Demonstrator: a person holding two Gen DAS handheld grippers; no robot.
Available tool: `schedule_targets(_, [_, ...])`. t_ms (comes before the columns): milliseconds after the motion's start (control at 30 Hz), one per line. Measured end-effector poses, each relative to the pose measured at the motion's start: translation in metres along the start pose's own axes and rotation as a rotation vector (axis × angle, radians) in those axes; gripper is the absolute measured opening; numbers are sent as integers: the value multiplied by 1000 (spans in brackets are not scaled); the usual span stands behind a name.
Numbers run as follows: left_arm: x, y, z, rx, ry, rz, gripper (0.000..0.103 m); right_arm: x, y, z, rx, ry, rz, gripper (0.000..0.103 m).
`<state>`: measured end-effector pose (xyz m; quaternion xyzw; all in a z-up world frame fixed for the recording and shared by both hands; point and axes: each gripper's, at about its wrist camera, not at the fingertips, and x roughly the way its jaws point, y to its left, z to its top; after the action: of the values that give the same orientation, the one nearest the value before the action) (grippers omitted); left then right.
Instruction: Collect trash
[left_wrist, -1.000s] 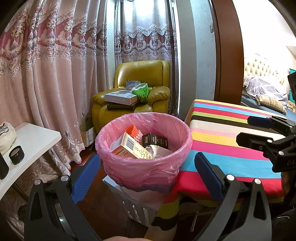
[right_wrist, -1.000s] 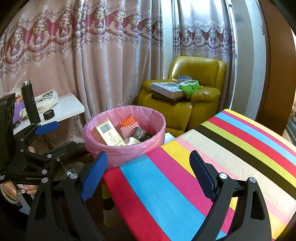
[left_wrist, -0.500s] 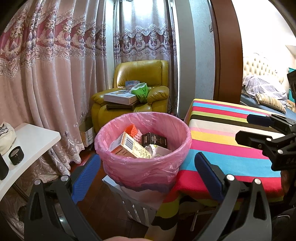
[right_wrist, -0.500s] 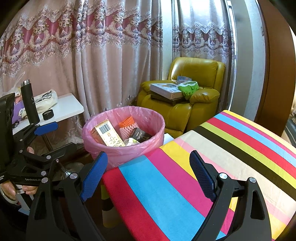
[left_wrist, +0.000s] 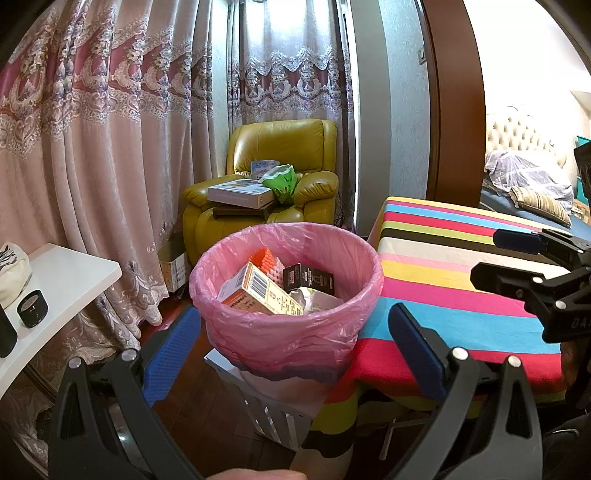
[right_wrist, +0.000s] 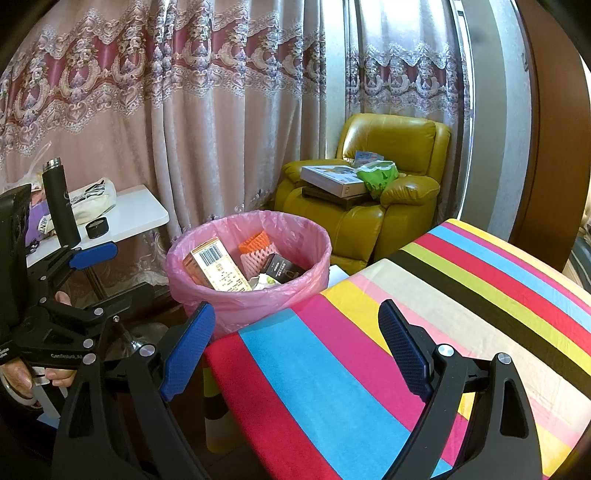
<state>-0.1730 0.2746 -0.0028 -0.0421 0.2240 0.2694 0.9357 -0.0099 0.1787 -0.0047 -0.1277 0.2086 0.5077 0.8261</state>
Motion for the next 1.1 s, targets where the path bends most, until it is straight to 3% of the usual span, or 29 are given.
schedule_targets(1100, [-3,0,0,-3,-1,12,98,0,9,-6,-5,3,6,85])
